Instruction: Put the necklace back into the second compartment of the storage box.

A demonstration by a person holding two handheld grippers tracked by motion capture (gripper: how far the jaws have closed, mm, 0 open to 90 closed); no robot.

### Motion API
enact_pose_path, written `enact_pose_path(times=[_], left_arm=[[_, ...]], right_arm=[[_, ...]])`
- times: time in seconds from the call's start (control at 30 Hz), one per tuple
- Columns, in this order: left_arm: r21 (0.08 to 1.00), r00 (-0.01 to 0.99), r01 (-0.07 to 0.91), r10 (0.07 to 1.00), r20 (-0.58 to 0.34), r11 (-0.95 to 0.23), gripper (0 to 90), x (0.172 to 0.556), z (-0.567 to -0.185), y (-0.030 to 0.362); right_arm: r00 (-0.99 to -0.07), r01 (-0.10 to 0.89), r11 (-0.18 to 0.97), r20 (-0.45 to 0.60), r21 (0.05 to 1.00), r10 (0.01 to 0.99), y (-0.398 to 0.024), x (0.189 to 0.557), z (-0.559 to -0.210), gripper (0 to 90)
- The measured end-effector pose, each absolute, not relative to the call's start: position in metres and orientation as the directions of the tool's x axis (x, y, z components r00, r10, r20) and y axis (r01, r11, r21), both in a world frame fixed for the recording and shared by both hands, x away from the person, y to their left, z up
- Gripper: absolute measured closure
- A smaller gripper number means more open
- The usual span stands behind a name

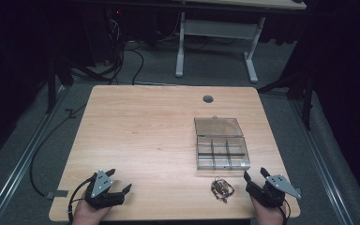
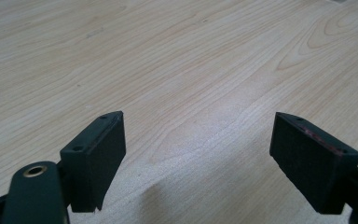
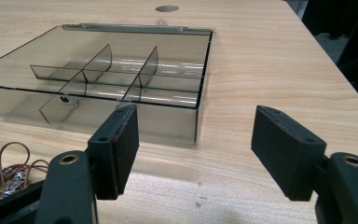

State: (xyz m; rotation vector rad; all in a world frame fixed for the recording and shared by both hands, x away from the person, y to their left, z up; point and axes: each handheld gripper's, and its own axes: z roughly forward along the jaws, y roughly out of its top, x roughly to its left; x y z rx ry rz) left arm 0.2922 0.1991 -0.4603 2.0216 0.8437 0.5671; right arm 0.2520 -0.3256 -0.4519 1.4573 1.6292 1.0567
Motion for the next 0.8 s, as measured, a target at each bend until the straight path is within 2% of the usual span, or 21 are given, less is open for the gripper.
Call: enact_pose_path(times=[0.5, 0.77, 0.8], left_arm=[[0.841, 0.687, 0.331, 0.721, 0.096, -0.427, 18.5, 0.29, -0.46, 0.198], [0.838, 0.694, 0.321, 0.712, 0.109, -0.441, 18.5, 0.289, -0.461, 0.196], [0.838, 0.695, 0.319, 0.71, 0.111, -0.443, 18.5, 0.289, -0.461, 0.196]], right_arm=[[-0.119, 0.439, -0.004, 0.063, 0.898, 0.991, -0.33, 0.253, -0.452, 37.9], [-0.199, 0.466, 0.061, 0.037, 0.883, 0.979, -0.322, 0.253, -0.449, 44.5], [-0.23, 0.457, 0.078, 0.033, 0.886, 0.973, -0.318, 0.251, -0.446, 48.7]])
